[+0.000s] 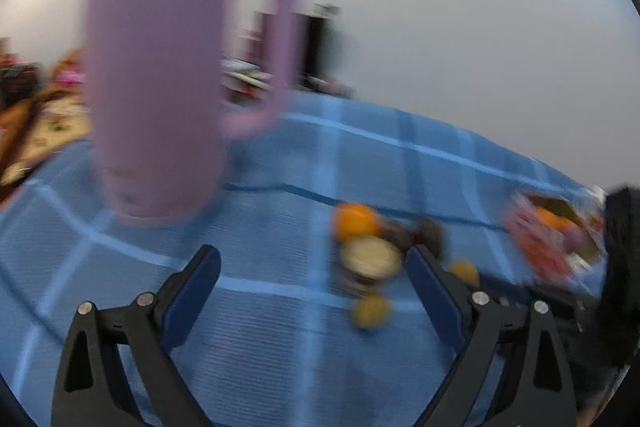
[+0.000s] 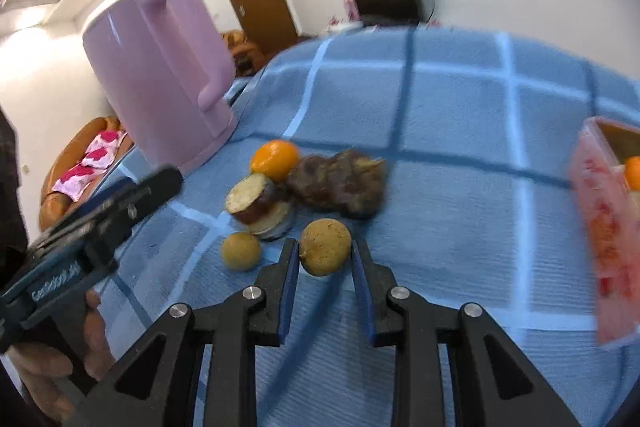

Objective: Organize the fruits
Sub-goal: 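Grasp a small yellow fruit with the right tool while the left tool grasps another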

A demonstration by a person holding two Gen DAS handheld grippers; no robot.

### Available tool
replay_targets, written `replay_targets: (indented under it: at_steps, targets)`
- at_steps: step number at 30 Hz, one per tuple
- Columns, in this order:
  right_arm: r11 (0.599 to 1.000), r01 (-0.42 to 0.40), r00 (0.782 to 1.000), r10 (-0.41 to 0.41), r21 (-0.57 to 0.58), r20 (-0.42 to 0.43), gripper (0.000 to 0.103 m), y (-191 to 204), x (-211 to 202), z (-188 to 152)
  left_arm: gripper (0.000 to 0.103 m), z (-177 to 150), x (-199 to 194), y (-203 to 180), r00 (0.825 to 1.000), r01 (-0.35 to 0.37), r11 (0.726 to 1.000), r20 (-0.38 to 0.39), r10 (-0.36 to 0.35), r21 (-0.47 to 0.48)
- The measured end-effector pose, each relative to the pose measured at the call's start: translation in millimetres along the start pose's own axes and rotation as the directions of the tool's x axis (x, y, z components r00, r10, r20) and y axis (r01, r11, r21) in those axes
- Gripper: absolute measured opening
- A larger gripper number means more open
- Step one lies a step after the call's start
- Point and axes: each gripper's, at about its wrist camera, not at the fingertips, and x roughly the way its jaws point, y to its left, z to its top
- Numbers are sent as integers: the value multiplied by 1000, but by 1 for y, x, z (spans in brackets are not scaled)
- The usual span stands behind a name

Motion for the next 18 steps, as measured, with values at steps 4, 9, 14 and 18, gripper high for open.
replay_targets:
  at_steps: [4,9,14,18]
  targets:
    - [998,62,996,-60,-32,65,28,-13,-23,-5,96,-9,9,-39,999,-7,978,-39,15,208]
    - [998,67,995,-65,-14,73,29,-26,-31,-4,77,-6,31,-36,991,-5,986,-135,28,164]
    - [999,49,997,-48,-14,61,29,-27,-30,-3,60,-8,55,-27,969,5,995,-246,20,103]
    - [999,46,998,-45,-17,54,29,-25,-29,-4,30,-10,55,-32,971,-3,992,-237,32,122]
